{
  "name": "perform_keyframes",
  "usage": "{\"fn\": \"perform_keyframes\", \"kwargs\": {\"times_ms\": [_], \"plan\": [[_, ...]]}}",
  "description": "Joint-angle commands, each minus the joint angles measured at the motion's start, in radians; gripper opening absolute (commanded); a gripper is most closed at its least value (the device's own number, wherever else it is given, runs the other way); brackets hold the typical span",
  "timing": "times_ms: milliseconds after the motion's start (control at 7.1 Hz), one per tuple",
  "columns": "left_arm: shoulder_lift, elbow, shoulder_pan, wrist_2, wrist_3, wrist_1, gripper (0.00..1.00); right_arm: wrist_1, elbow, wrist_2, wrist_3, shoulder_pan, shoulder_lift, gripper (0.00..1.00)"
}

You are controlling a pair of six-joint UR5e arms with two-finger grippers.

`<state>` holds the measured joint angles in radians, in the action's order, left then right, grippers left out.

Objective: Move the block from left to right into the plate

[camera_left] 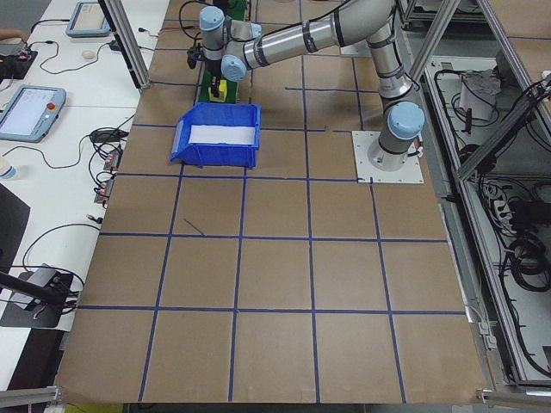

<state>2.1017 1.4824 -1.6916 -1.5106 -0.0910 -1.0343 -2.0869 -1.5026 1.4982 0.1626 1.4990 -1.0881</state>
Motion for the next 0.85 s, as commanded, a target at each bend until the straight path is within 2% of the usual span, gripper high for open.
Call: {"fn": "perform_keyframes", "kwargs": {"times_ms": [0,141,282,423,563,704], "plan": [[-0.038,0.006,0.000,0.000,0.008,-0.001,1.00,0.042,-0.062,0.163,0.479,-0.177,-0.125,0.35],[-0.078,0.010,-0.002,-0.008,-0.001,-0.021,1.00,0.048,-0.096,0.224,0.618,-0.253,-0.174,0.33],[-0.165,-0.003,-0.002,-0.016,0.008,-0.146,1.00,0.050,-0.123,0.252,0.746,-0.363,-0.191,0.32],[-0.257,0.009,0.001,-0.048,0.010,-0.249,1.00,0.044,-0.154,0.244,0.888,-0.487,-0.193,0.32],[-0.332,0.018,0.015,-0.110,0.013,-0.319,1.00,0.033,-0.177,0.240,1.008,-0.591,-0.193,0.31],[-0.407,0.019,0.056,-0.118,0.013,-0.405,1.00,0.031,-0.182,0.240,1.097,-0.664,-0.191,0.30]]}}
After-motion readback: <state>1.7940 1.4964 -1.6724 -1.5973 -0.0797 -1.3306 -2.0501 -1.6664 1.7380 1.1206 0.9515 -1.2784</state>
